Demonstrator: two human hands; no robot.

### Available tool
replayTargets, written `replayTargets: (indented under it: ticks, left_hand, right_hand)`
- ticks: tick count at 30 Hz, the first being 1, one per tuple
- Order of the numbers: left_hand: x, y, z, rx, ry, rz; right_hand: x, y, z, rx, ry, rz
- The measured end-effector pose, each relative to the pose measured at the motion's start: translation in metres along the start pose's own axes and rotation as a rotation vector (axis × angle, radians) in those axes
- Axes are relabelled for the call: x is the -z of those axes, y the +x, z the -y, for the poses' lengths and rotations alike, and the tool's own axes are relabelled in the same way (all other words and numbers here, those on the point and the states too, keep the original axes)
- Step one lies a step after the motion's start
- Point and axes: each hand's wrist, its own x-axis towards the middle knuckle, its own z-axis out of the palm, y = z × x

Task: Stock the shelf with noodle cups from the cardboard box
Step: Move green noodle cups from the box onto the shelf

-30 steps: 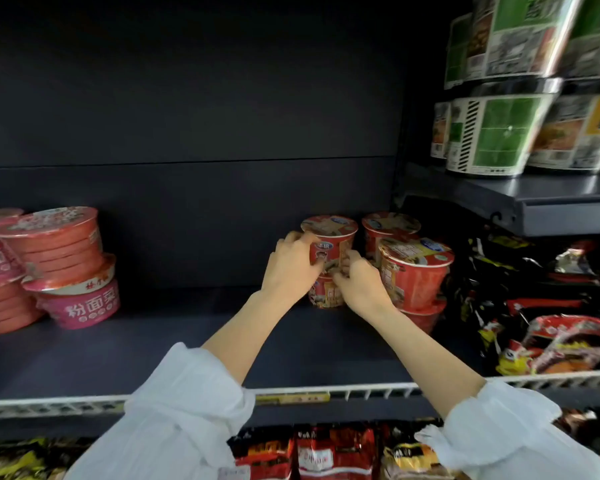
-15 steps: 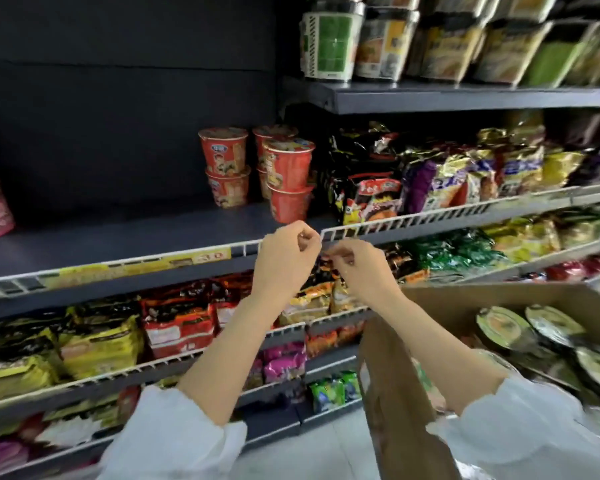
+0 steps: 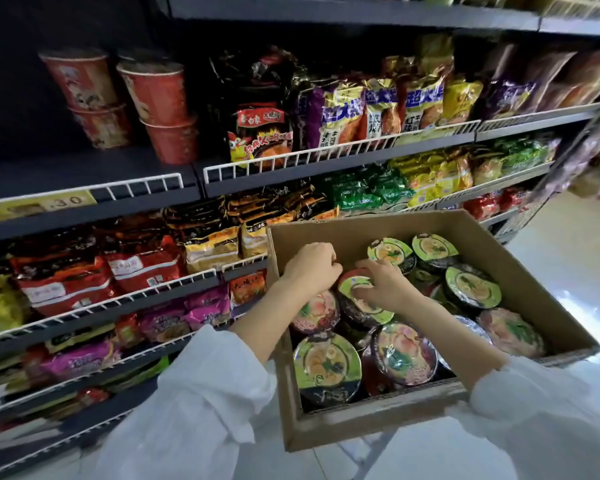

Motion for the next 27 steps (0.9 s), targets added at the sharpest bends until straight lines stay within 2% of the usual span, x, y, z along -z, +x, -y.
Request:
replayTargets:
  ticks: [3,5,7,9,13,16,19,22,27]
  left_hand:
    - [-0.028,0.011,0.0,0.129,0.235,0.193]
    - [-0.04,0.01,0.003,0.204,0.376,0.344]
    - [-0.049,0.008,0.006,0.294,0.329,0.438]
    - [-0.059,0.006,0.009,0.359,0.304,0.427]
    - [-0.069,0.003,0.006,0.345,0.441,0.246]
    - [-0.062,0.002,-0.002,0.358,0.357,0.117]
    - [-0.042,-0.003,-0.014,0.338,0.295,-0.097]
    - [-0.011,-0.014,-0.024,0.33,0.214,-0.303]
    - [0.046,-0.039,-0.015,0.342,0.261,-0.539]
  right_hand:
    - [-0.011,0.008,-0.029,0.038,-0.101,0.243]
    - [-0.019,0.016,-0.041,0.054,-0.125,0.333]
    - [-0.024,0.023,-0.048,0.102,-0.131,0.316]
    - [-0.027,0.027,-0.051,0.155,-0.112,0.24]
    - [-0.023,0.032,-0.055,0.179,-0.016,0.175]
    - [-0.012,0.035,-0.058,0.21,0.093,0.089]
    - [0.004,0.038,-0.054,0.236,0.209,-0.007]
    - [0.025,0.038,-0.034,0.316,0.3,-0.085]
    - [0.052,0.028,0.023,0.449,0.41,-0.21]
